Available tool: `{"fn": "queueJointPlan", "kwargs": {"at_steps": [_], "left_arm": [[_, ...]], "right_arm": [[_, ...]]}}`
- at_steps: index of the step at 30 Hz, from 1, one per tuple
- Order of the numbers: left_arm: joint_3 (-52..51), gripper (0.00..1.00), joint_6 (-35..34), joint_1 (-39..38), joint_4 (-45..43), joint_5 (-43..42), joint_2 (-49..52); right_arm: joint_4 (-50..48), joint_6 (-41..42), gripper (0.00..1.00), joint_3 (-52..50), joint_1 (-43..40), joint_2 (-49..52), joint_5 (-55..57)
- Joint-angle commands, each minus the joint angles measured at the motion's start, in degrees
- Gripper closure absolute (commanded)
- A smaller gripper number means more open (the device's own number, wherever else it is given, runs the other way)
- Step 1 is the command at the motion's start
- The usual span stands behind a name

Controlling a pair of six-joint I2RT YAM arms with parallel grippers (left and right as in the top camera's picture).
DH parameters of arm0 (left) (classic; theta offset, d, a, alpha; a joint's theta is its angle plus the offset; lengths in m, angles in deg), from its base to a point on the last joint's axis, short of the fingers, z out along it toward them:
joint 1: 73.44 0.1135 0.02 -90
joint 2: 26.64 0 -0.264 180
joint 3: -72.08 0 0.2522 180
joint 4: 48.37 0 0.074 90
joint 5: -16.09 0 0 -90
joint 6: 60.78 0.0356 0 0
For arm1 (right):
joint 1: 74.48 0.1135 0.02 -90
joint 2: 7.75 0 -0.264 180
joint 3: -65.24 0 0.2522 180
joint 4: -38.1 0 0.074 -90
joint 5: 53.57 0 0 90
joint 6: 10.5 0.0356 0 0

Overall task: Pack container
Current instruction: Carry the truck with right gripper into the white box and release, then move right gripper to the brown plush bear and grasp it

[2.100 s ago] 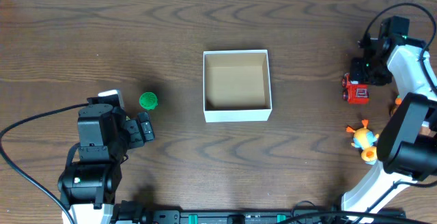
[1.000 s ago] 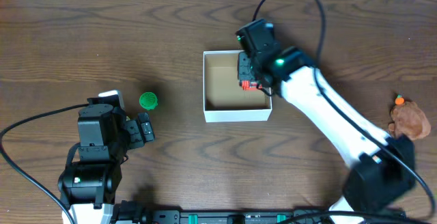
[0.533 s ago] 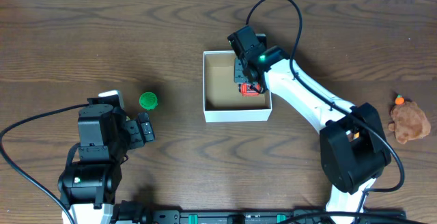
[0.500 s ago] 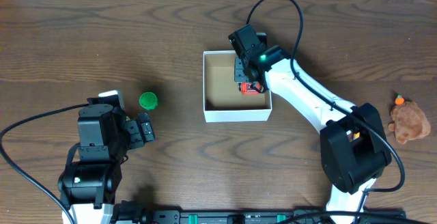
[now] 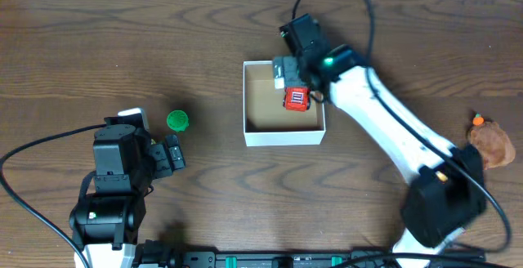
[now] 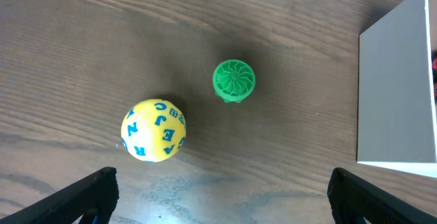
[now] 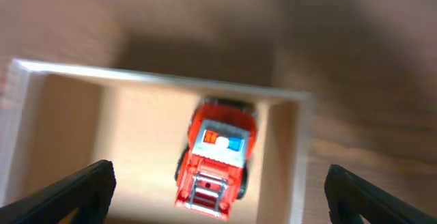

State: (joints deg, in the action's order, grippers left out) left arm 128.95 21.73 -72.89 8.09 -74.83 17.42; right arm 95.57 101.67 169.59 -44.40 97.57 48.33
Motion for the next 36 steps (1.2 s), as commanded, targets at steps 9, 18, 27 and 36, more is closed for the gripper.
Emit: {"fn": "queueJointPlan", "kwargs": {"at_steps": [9, 18, 27, 36], "left_arm": [[1.27, 0.02, -0.31, 0.17, 0.57, 0.07, 0.07], [1.27, 0.02, -0.31, 0.17, 0.61, 0.07, 0.07], [1.27, 0.02, -0.31, 0.17, 0.96, 0.07, 0.07], [1.27, 0.02, -0.31, 0.17, 0.96, 0.07, 0.07]], "right_arm": [[16.50, -13.38, 0.01, 2.56, -30.77, -18.47, 0.04], [17.73, -22.64, 0.01, -3.85, -56.63, -14.08, -5.46], [15.56, -25.03, 0.01, -8.37, -66.79, -3.08, -6.32], [13.49, -24.74, 0.21, -9.51, -66.82, 5.35, -6.34]]}}
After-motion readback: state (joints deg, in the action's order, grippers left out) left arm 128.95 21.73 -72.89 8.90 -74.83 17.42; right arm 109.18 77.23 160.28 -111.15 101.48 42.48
